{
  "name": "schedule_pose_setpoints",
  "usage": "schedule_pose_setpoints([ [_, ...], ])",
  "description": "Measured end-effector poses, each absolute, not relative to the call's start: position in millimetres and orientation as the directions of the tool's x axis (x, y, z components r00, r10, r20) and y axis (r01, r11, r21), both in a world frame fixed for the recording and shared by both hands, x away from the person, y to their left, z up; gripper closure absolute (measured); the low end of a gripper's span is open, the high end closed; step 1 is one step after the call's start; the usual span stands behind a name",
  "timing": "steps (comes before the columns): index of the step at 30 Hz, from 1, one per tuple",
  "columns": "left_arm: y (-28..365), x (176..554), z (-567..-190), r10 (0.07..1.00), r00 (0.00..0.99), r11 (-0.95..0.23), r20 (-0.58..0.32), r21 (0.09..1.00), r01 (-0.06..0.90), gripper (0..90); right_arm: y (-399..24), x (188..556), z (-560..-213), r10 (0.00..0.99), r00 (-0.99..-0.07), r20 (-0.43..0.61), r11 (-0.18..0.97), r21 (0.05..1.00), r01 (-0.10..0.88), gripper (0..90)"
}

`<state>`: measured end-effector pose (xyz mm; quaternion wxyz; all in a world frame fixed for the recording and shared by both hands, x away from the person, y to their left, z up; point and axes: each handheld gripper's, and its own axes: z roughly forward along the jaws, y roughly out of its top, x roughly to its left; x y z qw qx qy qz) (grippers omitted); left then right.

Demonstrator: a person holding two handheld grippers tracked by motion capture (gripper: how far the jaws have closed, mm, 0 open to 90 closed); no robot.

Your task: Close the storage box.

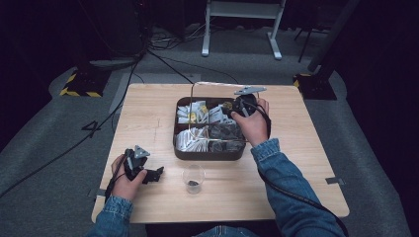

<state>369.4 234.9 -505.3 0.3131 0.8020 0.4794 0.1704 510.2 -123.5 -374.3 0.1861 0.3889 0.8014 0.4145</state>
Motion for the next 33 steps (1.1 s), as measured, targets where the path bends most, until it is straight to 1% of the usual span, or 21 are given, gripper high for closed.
schedule_pose_setpoints([
  [10, 235, 369, -505, 0.875, 0.483, -0.347, -0.024, 0.665, 0.661, 0.2, -108, 515, -394, 0.773, -0.634, 0.005, 0.385, 0.790, 0.477, 58.9],
  [19, 235, 369, -505, 0.875, 0.483, -0.347, -0.024, 0.665, 0.661, 0.2, -97, 517, -410, 0.770, -0.638, 0.011, 0.395, 0.777, 0.490, 58.9],
  [33, 235, 369, -505, 0.875, 0.483, -0.347, -0.024, 0.665, 0.661, 0.2, -82, 516, -424, 0.767, -0.642, 0.013, 0.408, 0.761, 0.504, 58.8],
])
